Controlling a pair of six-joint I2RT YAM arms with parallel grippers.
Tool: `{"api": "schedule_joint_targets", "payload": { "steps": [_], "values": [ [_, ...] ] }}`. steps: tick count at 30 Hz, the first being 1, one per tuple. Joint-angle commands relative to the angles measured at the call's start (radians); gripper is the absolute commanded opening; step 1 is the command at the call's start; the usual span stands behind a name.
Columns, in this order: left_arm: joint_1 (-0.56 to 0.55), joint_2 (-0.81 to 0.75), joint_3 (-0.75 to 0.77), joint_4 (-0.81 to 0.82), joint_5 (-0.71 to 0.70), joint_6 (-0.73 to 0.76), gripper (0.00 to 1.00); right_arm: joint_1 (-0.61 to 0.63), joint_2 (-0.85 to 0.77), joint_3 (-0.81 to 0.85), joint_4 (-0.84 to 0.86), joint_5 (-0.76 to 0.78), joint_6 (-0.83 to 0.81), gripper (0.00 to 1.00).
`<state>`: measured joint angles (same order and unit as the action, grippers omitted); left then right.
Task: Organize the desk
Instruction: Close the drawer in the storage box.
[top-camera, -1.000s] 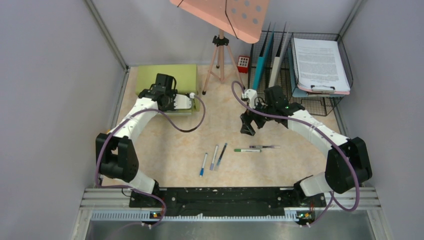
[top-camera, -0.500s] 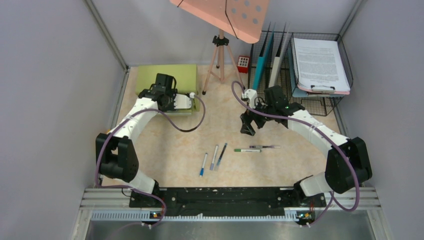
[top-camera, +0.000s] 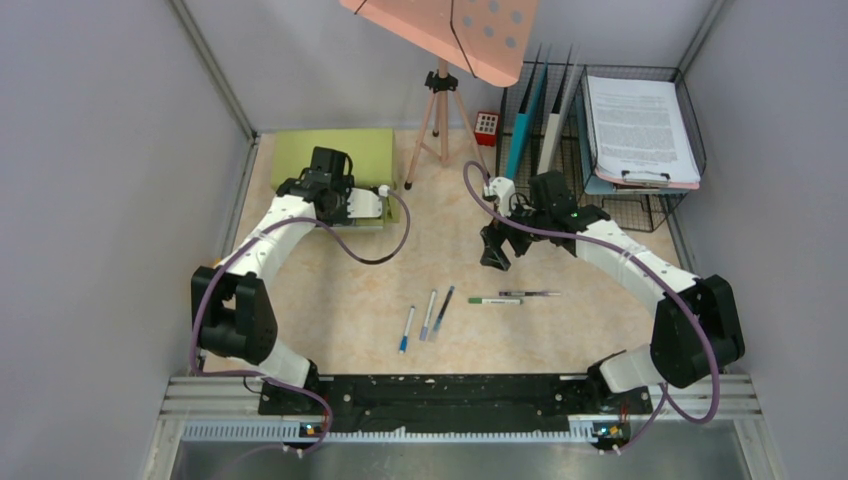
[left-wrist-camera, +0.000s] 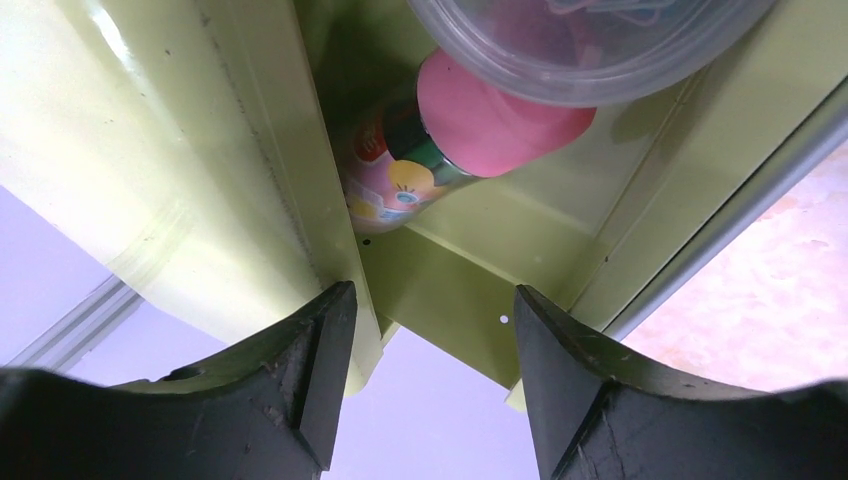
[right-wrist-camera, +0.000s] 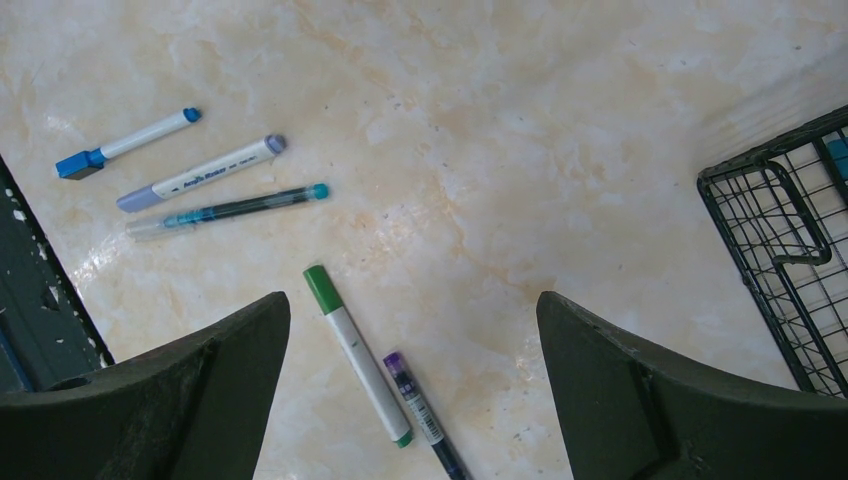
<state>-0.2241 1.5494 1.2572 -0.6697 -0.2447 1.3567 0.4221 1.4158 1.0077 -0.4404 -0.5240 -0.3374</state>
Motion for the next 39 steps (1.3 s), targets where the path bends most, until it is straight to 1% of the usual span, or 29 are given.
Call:
{"api": "schedule_joint_targets", "payload": {
  "steps": [1, 7, 12, 15, 18, 22, 25, 28, 31, 34, 39],
  "values": [
    [0.003, -0.055, 0.061, 0.035, 0.004, -0.001, 0.65, -0.012, -0.037, -0.001, 0.034, -0.009, 0.002, 0.92],
    [0.003, -0.110, 0.116, 0.025, 0.040, -0.045, 0.65, -0.012, -0.035, 0.002, 0.032, -0.012, 0.002, 0.92],
    [0.003, -0.168, 0.120, -0.047, 0.108, -0.117, 0.66, -0.012, -0.033, 0.004, 0.030, -0.014, 0.001, 0.92],
    [0.003, -0.199, 0.101, -0.108, 0.166, -0.203, 0.67, -0.011, -0.034, 0.004, 0.031, -0.016, 0.000, 0.92],
    [0.002, -0.221, 0.088, -0.195, 0.237, -0.322, 0.66, -0.012, -0.035, 0.002, 0.028, -0.016, -0.002, 0.92],
    [0.003, -0.246, 0.047, -0.299, 0.400, -0.469, 0.67, -0.011, -0.033, -0.003, 0.029, -0.016, -0.004, 0.92],
    [0.003, -0.270, -0.016, -0.318, 0.490, -0.549, 0.66, -0.012, -0.029, -0.003, 0.031, -0.019, -0.004, 0.92],
    [0.003, -0.276, -0.076, -0.303, 0.525, -0.604, 0.65, -0.012, -0.021, -0.003, 0.031, -0.023, -0.005, 0.92],
    [0.003, -0.266, -0.124, -0.268, 0.519, -0.663, 0.63, -0.011, -0.020, 0.000, 0.029, -0.024, -0.004, 0.92],
    [0.005, -0.262, -0.191, -0.163, 0.474, -0.744, 0.62, -0.011, -0.017, 0.014, 0.025, -0.027, -0.004, 0.92],
    [0.013, -0.270, -0.290, -0.004, 0.406, -0.878, 0.60, -0.010, 0.033, 0.098, -0.006, -0.071, 0.004, 0.91]
  ]
}}
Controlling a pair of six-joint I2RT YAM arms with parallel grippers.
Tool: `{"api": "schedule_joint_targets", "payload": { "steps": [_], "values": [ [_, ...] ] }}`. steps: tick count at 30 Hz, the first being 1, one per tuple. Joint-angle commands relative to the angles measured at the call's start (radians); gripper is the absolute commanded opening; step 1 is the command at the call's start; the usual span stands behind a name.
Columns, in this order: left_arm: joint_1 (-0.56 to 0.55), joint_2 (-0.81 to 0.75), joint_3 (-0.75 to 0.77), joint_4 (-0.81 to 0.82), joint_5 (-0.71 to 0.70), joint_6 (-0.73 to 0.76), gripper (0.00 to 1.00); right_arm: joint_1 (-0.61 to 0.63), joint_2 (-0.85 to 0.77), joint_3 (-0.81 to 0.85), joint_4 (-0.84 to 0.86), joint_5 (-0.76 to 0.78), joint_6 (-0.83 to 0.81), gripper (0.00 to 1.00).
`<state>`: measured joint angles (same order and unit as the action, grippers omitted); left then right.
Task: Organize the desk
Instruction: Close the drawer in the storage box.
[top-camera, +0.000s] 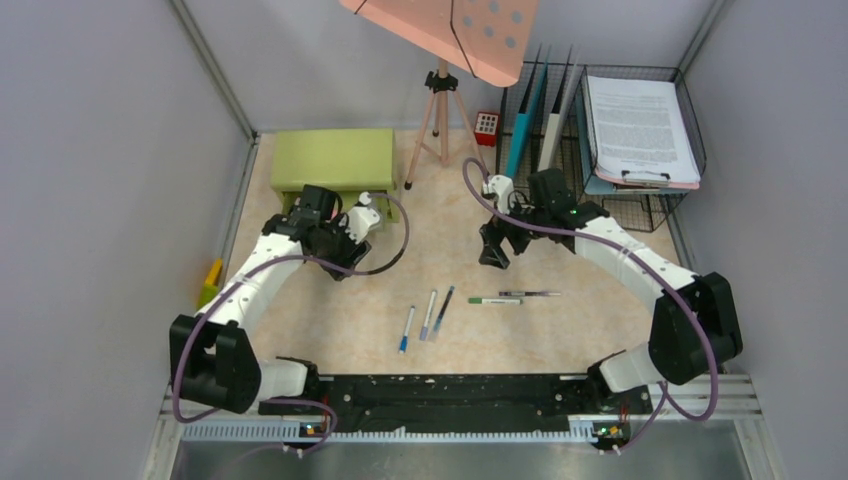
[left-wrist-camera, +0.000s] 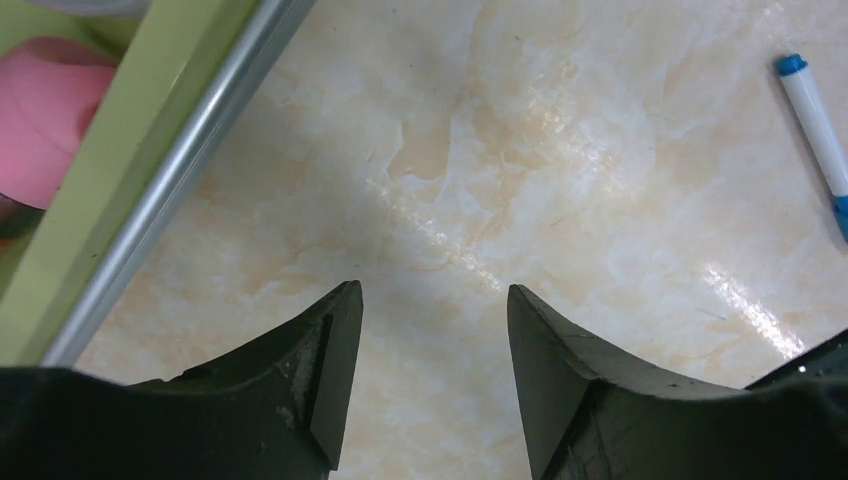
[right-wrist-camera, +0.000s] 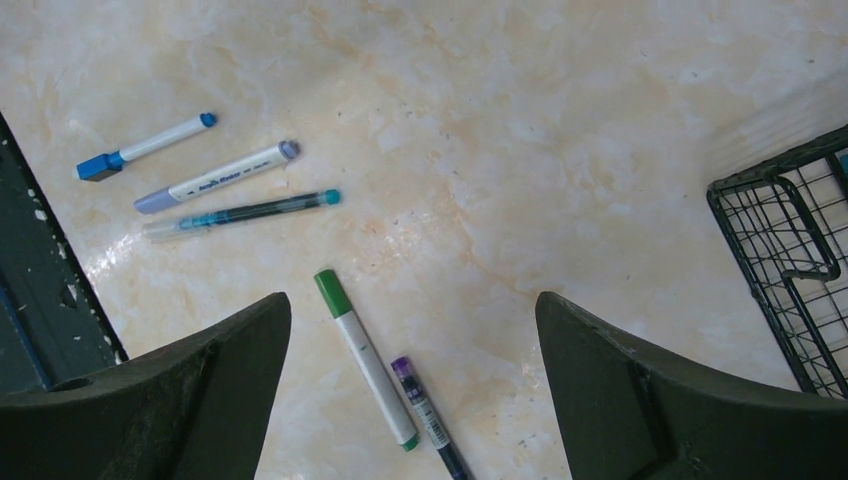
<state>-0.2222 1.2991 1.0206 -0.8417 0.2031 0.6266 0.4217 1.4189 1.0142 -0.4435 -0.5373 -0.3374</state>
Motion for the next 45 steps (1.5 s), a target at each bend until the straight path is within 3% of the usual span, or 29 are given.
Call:
{"api": "schedule_joint_targets", "payload": {
  "steps": [1, 9, 14, 31, 45],
  "values": [
    [0.013, -0.023, -0.068, 0.193, -0.055, -0.169, 0.60, -0.009, 0.048, 0.117, -0.010, -0.064, 0.007, 0.90],
    [0.065, -0.055, -0.202, 0.478, -0.186, -0.280, 0.61, 0.053, 0.180, 0.299, -0.018, -0.044, 0.029, 0.89],
    [0.112, -0.052, -0.247, 0.631, -0.194, -0.355, 0.61, 0.074, 0.221, 0.347, 0.001, -0.038, 0.051, 0.89],
    [0.113, -0.070, -0.265, 0.939, -0.209, -0.478, 0.64, 0.083, 0.243, 0.325, 0.019, -0.021, 0.052, 0.89],
    [0.112, 0.041, -0.302, 1.177, -0.217, -0.509, 0.65, 0.084, 0.235, 0.291, 0.022, -0.012, 0.042, 0.89]
  ]
}}
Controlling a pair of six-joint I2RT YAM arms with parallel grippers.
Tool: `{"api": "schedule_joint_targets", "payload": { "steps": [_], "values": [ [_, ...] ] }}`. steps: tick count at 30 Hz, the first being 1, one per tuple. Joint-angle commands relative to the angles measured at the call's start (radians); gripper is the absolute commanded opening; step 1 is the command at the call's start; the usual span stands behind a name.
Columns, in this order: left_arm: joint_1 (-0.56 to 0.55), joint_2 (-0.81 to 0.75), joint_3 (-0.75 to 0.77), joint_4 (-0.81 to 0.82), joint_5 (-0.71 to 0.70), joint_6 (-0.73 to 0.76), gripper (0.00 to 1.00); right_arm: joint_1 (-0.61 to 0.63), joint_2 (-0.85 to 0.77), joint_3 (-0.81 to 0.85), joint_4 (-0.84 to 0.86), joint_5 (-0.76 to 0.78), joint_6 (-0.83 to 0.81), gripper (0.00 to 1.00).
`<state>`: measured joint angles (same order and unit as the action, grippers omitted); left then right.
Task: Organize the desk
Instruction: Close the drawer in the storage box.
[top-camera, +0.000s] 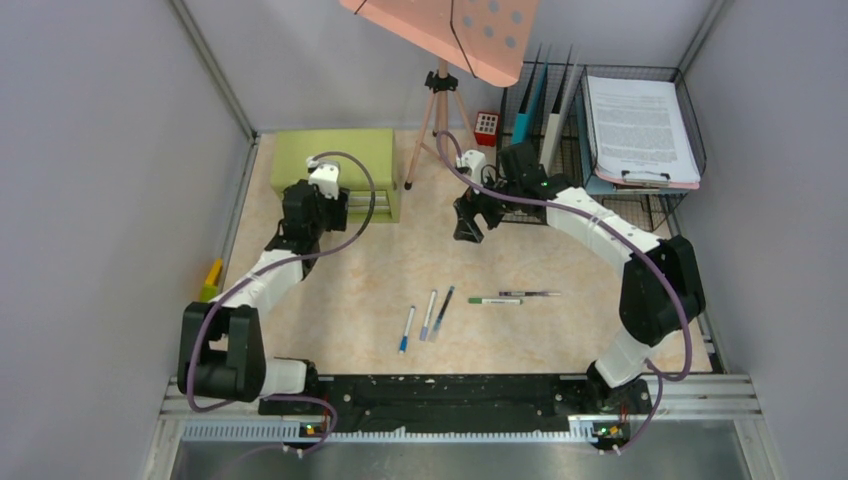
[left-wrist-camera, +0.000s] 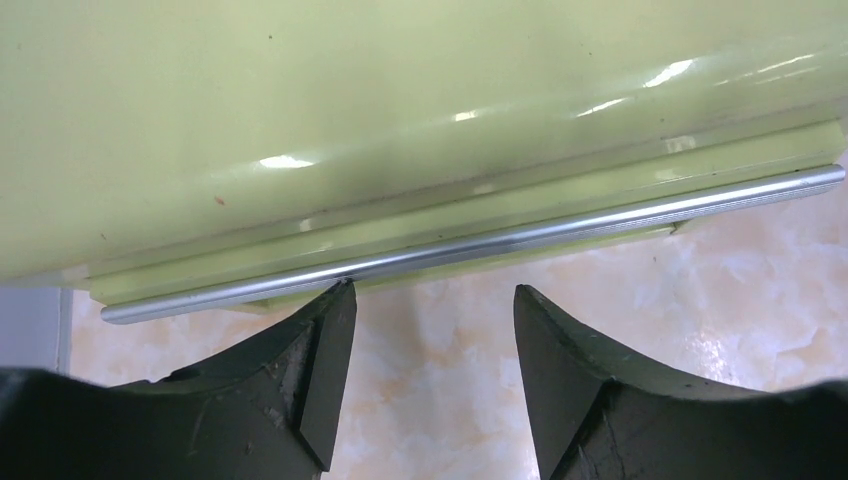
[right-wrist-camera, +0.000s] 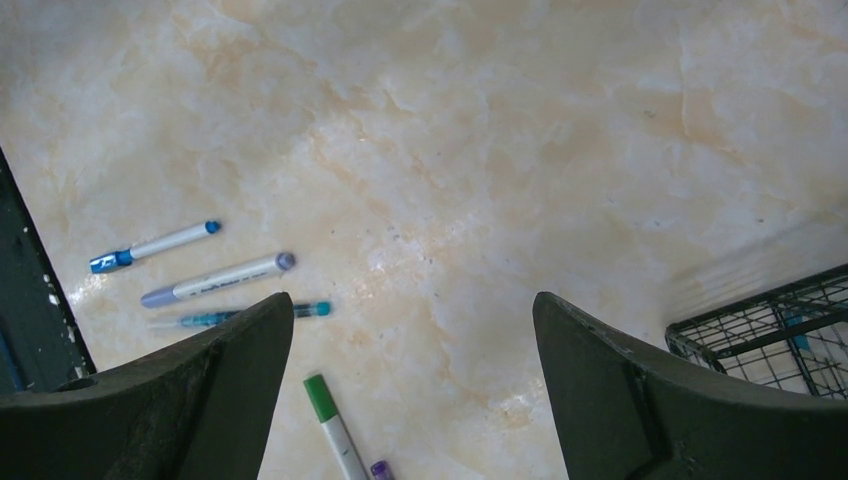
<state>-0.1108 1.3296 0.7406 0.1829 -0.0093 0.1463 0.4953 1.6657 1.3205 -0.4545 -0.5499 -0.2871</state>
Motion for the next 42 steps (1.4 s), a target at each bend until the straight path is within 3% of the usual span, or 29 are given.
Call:
{"api": "schedule_joint_targets", "payload": {
  "steps": [1, 18, 29, 34, 42],
  "values": [
    [0.000, 0.015, -0.027, 0.172, -0.004, -0.033, 0.65, 0.009, -0.011, -0.017, 0.033, 0.001, -0.009, 0.89],
    [0.000, 0.070, -0.031, 0.259, 0.005, -0.142, 0.69, 0.010, -0.001, -0.026, 0.037, -0.005, -0.009, 0.89],
    [0.000, 0.012, -0.046, 0.194, -0.006, -0.138, 0.74, 0.009, -0.006, -0.034, 0.035, -0.010, -0.009, 0.89],
    [0.000, -0.069, -0.063, 0.081, 0.004, -0.019, 0.75, 0.010, -0.016, -0.041, 0.033, -0.007, -0.013, 0.89],
    [-0.018, -0.176, -0.117, -0.072, 0.101, 0.368, 0.87, 0.010, -0.047, -0.100, 0.056, 0.012, -0.023, 0.89]
  ]
}}
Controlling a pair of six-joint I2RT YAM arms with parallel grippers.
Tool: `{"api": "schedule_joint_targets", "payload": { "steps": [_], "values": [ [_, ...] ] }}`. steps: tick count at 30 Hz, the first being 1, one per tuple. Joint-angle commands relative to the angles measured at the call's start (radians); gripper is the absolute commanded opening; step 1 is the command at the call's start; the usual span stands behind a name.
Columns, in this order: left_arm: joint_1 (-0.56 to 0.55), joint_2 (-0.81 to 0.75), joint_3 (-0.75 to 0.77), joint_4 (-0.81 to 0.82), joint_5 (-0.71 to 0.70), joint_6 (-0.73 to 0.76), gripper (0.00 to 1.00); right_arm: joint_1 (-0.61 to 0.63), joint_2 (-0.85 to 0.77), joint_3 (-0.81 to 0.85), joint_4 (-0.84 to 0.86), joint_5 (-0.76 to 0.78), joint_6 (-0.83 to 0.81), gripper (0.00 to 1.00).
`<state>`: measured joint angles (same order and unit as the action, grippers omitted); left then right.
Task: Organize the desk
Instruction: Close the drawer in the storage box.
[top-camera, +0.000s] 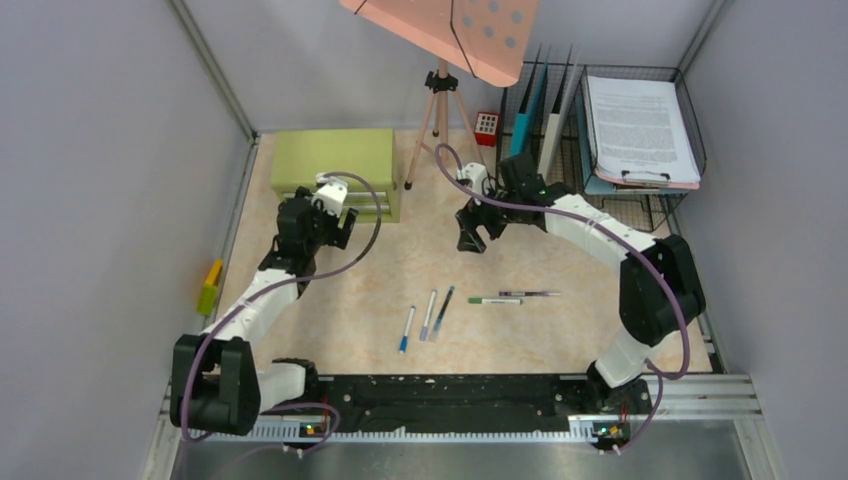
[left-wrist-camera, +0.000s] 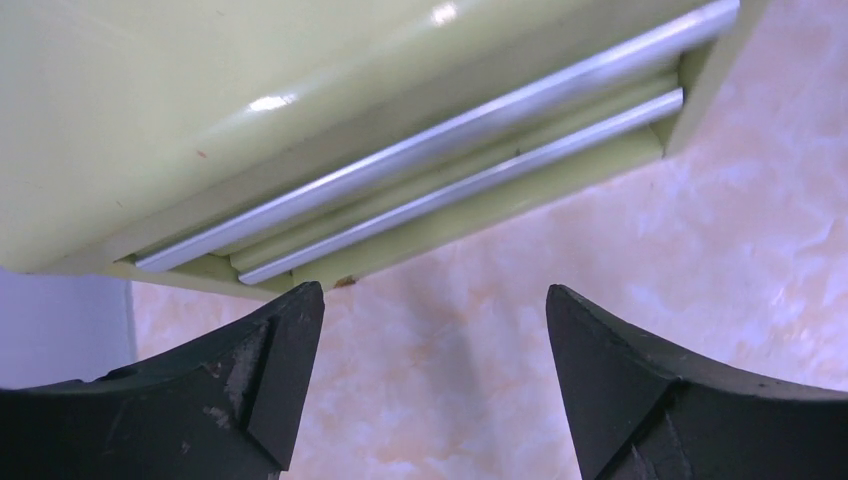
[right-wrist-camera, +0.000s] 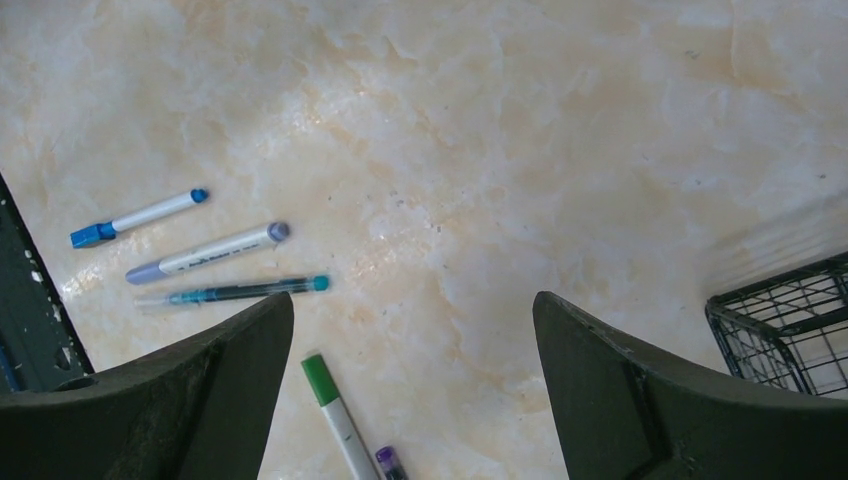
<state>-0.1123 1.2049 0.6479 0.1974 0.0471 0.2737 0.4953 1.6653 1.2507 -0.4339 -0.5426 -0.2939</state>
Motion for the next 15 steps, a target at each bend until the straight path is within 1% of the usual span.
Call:
{"api": "schedule_joint_targets", "payload": {
  "steps": [1, 3, 4, 6, 8, 10, 13, 15],
  "values": [
    [-0.027, -0.065, -0.025, -0.108, 0.035, 0.287, 0.87, 0.010, -0.054, -0.039, 0.038, 0.009, -0.017, 0.88],
    [-0.052, -0.082, -0.009, -0.166, -0.006, 0.387, 0.88, 0.008, -0.071, -0.062, 0.052, 0.018, -0.018, 0.88],
    [-0.070, -0.072, 0.018, -0.222, -0.032, 0.426, 0.87, 0.008, -0.081, -0.077, 0.062, 0.026, -0.019, 0.88],
    [-0.093, -0.048, 0.067, -0.301, -0.125, 0.493, 0.86, 0.007, -0.092, -0.097, 0.075, 0.037, -0.020, 0.88],
    [-0.127, -0.048, 0.094, -0.356, -0.179, 0.625, 0.85, 0.005, -0.094, -0.108, 0.077, 0.036, -0.021, 0.88],
    [-0.168, -0.070, 0.101, -0.369, -0.225, 0.719, 0.85, 0.004, -0.100, -0.110, 0.079, 0.029, -0.020, 0.88],
    [-0.250, -0.095, 0.106, -0.406, -0.278, 0.820, 0.84, 0.002, -0.107, -0.111, 0.087, 0.025, -0.018, 0.88],
    [-0.303, -0.101, 0.070, -0.345, -0.327, 0.886, 0.83, 0.002, -0.115, -0.111, 0.099, 0.015, -0.013, 0.88]
  ]
}}
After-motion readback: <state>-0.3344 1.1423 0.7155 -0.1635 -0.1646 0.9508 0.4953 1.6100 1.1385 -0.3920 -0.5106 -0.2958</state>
